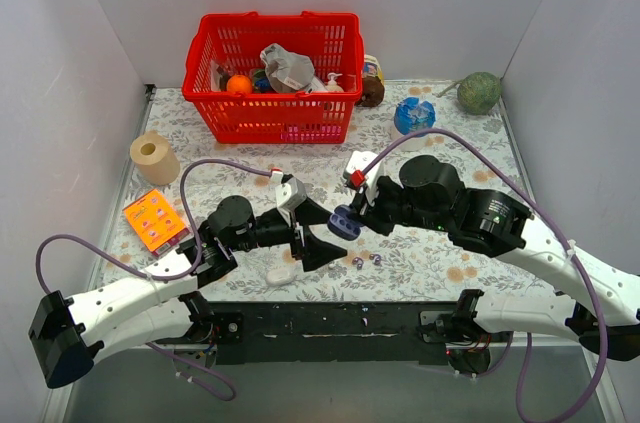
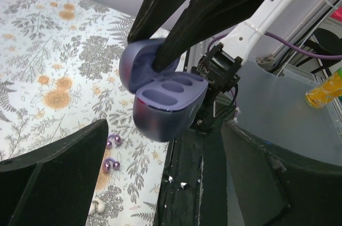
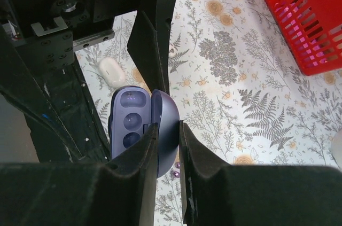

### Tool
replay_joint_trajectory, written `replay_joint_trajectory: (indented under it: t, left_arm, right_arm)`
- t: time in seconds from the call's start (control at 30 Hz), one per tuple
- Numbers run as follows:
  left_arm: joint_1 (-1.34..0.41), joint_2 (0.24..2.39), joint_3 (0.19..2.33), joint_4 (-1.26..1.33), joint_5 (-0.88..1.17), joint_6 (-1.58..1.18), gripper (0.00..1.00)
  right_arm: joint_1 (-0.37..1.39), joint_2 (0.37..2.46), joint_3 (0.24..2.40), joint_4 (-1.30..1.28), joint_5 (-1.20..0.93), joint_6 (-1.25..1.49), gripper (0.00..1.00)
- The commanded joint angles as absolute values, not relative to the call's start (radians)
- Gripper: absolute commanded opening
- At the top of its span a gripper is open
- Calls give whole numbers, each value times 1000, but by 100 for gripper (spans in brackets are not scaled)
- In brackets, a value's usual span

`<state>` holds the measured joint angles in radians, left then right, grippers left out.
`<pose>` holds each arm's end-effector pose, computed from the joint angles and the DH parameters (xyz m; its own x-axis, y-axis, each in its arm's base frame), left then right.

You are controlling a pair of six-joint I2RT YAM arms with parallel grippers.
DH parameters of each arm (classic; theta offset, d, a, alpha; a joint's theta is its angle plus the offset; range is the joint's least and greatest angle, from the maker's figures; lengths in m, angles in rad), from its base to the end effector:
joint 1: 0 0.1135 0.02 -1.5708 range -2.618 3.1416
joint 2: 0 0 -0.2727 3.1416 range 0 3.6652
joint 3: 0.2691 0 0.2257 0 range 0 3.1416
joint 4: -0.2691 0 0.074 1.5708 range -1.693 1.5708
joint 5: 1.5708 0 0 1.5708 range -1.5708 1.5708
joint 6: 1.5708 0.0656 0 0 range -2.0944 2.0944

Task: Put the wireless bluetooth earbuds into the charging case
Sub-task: Adjust the charging case.

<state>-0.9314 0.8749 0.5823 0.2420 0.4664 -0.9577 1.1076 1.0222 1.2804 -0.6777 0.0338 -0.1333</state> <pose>0.0976 -0.1807 0.3108 -0.8227 -0.1178 -0.5561 0.5419 0.1325 -0.8299 0.0915 0.1782 0.4029 -0.0634 -0.4242 -0.9034 -0.8967 0.4215 -0.1350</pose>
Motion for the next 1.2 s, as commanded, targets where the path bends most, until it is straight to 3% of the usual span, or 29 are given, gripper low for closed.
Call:
replay_joint_trajectory:
  t: [0.0,0.43,0.73,1.0,1.17]
  left_arm:
    - [-927,879,597,308,517,-927,84]
    - [-927,908,601,334,545,-900,58]
    - [-927,923,611,347,561,-896,54]
    - [-927,937,604,353,587,-896,30]
    - [-927,934,598,368,581,-902,24]
  right_arm:
    - [1115,1003,1267,-604,-21,-104,1]
    - [1124,1031,1272,-595,-41,-98,1]
    - [1126,1035,1261,-598,-54,-97,1]
    - [1124,1035,1259,-600,-57,-95,1]
    - [1126,1035,1253,-600,-60,-91,1]
